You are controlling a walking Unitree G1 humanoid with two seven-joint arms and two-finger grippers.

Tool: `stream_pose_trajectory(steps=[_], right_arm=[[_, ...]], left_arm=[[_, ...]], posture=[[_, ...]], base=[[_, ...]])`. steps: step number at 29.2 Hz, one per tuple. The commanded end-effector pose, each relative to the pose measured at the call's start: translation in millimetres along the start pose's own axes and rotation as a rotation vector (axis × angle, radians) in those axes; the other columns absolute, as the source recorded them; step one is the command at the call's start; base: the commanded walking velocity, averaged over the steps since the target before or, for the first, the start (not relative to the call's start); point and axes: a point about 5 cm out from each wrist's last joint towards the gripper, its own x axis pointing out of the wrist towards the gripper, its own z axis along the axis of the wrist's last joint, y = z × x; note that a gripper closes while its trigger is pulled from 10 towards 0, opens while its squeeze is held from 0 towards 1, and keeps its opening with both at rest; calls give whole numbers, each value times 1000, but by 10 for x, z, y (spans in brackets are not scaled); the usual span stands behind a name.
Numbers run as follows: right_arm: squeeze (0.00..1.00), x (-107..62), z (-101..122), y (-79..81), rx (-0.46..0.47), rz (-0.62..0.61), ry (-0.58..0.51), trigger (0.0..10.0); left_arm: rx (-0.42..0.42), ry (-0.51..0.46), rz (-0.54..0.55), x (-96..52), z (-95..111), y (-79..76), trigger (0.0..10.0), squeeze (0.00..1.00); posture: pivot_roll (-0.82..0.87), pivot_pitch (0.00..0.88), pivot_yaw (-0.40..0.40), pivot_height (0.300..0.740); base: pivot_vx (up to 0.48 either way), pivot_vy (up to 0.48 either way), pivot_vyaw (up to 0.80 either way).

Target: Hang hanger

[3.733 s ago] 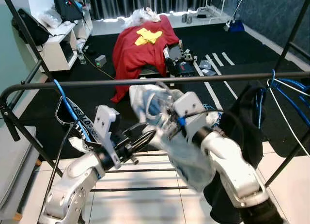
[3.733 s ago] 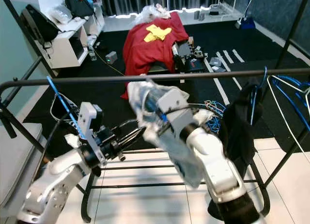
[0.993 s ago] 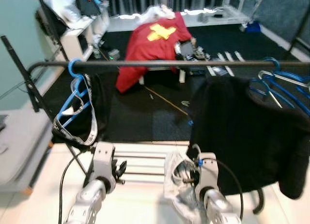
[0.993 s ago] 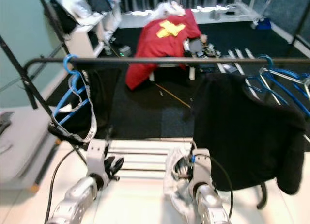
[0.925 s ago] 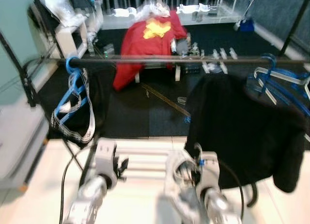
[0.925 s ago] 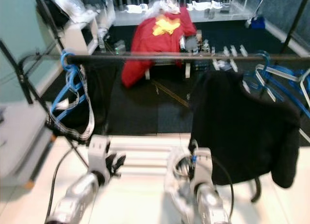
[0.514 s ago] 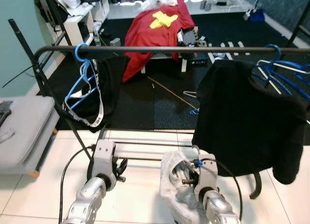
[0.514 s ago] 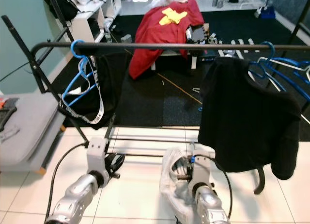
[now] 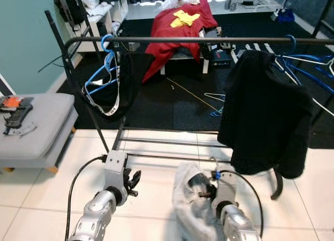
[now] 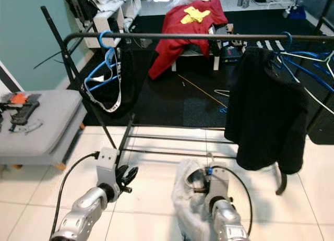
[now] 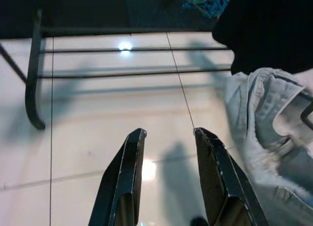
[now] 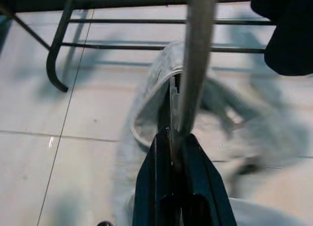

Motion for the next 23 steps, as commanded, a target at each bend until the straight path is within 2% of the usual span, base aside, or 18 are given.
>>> stream_pose_trajectory(steps=[1,9,23], right_arm=[[0,-6,-33,50,12,16,0,10000],[0,-14,-77,62,18,20,13,10000],[0,1,-64,39,20,15,18,10000]], left_arm=[[11,31,9,-24,-63,34,10000,0],[44,59,-3,-27,-103,28,10000,0],[45,62,5,11,-86,32,10000,0]], posture=[[-94,74,37,740],[-85,63,42,740],[-78,68,35,740]], base=[[0,0,0],[0,0,0],[0,0,0]])
